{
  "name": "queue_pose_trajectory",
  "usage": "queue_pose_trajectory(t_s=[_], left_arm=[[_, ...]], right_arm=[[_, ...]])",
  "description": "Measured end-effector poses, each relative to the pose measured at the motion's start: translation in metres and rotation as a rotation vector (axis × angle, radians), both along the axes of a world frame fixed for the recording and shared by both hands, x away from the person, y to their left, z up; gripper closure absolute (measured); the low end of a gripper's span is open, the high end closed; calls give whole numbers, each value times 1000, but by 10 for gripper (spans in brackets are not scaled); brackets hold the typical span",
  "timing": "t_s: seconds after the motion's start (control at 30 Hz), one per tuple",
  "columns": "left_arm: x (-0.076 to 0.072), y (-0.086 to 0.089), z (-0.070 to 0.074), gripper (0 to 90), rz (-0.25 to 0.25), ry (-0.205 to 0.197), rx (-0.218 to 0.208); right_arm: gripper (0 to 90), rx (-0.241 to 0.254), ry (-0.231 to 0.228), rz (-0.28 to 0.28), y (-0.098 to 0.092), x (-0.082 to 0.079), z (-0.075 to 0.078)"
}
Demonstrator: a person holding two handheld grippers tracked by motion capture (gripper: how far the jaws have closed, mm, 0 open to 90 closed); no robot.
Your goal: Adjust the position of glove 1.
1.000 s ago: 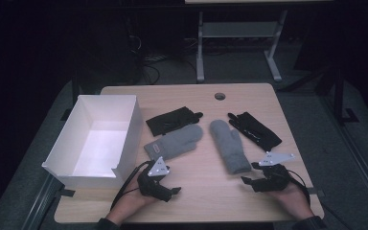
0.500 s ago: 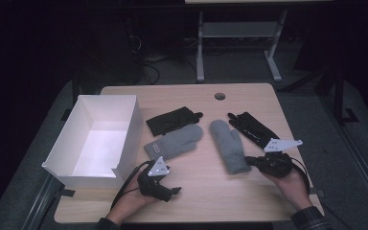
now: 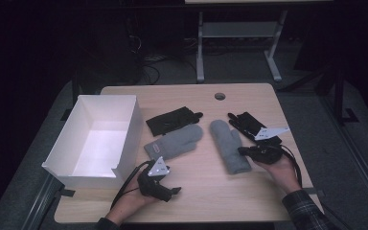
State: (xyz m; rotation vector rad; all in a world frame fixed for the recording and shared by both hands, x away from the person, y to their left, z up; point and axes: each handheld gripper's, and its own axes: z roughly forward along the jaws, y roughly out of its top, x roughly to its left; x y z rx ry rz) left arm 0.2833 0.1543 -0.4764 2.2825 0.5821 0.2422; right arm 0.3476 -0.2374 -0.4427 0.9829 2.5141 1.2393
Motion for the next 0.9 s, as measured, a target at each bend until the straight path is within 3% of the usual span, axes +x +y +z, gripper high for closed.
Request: queue_pose_trajectory(t_s=[0.33,0.9], left_arm=[[0,0,0,127,-2,-1,2],[1,0,0,127,-8,-1,5]], right_arm=[[900,-30,26,38,8,5,-9],[900,-8,70,174,44,-6,-8]])
